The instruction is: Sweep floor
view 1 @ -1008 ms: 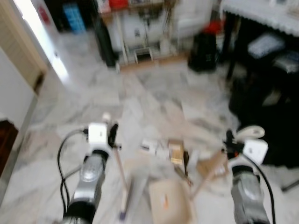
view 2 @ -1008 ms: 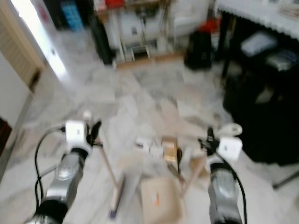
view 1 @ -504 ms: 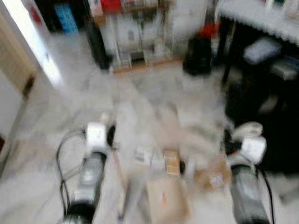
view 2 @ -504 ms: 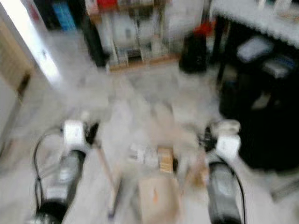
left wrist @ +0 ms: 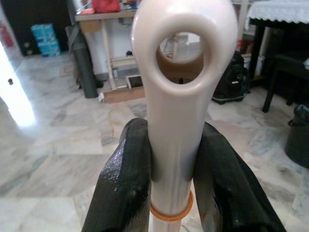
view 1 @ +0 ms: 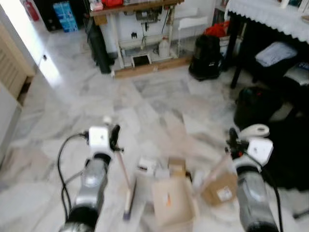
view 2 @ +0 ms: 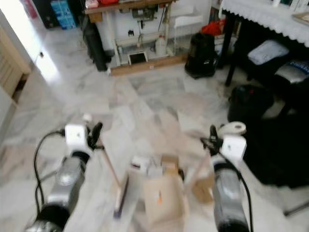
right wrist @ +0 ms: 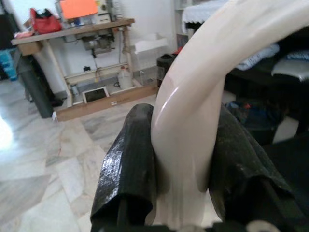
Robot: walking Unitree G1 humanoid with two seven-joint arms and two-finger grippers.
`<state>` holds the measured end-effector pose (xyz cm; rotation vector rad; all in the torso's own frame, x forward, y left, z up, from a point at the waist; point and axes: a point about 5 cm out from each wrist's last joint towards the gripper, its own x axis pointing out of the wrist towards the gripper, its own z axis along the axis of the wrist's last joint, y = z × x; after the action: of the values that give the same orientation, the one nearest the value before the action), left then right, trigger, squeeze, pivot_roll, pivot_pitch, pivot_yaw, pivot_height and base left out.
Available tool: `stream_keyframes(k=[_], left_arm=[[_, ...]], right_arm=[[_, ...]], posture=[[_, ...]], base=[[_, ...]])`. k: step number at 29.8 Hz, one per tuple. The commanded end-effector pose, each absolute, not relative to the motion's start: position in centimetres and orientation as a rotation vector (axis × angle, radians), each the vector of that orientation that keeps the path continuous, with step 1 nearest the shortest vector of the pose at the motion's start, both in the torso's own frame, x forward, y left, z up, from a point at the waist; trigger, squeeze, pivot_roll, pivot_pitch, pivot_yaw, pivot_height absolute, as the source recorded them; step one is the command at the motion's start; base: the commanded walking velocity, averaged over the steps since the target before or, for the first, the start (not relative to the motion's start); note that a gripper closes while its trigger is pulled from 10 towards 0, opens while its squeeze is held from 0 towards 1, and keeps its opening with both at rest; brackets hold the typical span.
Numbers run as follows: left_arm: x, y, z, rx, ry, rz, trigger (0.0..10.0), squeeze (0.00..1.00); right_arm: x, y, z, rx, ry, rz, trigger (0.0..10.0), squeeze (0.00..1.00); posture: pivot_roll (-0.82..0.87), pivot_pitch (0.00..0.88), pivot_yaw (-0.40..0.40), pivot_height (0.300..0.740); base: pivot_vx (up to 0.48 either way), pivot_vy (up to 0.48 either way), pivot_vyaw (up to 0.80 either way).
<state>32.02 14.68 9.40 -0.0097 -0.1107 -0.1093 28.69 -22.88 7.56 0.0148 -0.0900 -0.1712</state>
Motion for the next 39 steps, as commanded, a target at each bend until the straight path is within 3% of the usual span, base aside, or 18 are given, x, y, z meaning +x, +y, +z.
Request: stream_keyframes(k=[1,39], left_arm=[[32.01,15.47,9.82,0.007,-0.137,-0.093,10.0,0.0],[31.96,15.84,9.7,0.008,-0.13,-0.076,10.0,0.0]], right_arm=[[28.99,-22.35,8.23,0.027,-0.127,-0.16,10.0,0.0],[29.01,-22.54,7.94,0.053,-0.103,-0.178,10.0,0.0]], posture=[[-0.1,0.0,0.062,0.74],[-0.09,0.0,0.05,0.74]], base=[[0.0,0.0,0.0],[0.0,-0.059,-0.04]])
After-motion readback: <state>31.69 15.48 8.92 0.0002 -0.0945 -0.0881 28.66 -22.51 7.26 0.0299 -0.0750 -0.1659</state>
